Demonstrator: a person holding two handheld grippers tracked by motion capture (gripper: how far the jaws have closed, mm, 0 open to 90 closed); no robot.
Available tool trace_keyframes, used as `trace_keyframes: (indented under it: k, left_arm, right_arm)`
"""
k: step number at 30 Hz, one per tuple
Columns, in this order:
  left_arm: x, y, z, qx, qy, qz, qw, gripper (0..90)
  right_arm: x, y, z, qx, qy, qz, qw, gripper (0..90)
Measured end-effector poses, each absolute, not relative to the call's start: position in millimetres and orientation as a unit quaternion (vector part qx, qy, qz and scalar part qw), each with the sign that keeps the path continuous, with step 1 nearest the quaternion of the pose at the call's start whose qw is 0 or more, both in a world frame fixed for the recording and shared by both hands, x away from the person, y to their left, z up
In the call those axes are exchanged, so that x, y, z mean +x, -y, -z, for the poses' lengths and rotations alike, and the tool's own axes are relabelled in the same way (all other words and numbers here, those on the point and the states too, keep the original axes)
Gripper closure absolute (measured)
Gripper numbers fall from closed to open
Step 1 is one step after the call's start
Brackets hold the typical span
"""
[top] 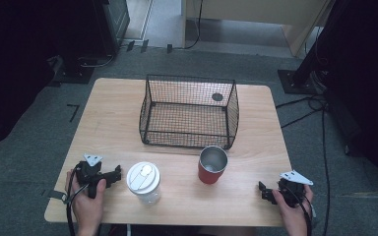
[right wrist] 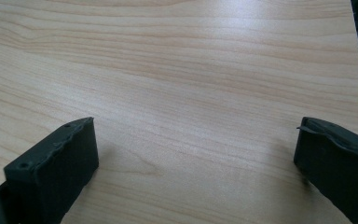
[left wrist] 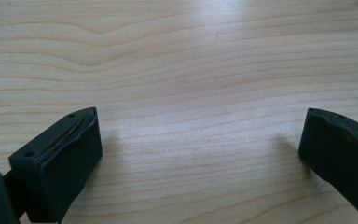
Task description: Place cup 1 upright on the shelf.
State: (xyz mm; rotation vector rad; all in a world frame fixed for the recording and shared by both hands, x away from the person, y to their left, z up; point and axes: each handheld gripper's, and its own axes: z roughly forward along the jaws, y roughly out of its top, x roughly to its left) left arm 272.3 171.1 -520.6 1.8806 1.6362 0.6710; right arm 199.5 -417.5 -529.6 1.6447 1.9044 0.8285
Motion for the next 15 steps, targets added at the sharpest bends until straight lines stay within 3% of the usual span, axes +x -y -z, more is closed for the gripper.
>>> trace_keyframes:
  k: [15]
  left_arm:
    - [272, -171, 521, 0.7, -0.609, -0.25, 0.276, 0.0]
  right_arm:
    - [196, 407, 524, 0.626, -0.672, -0.316, 0.238, 0.0]
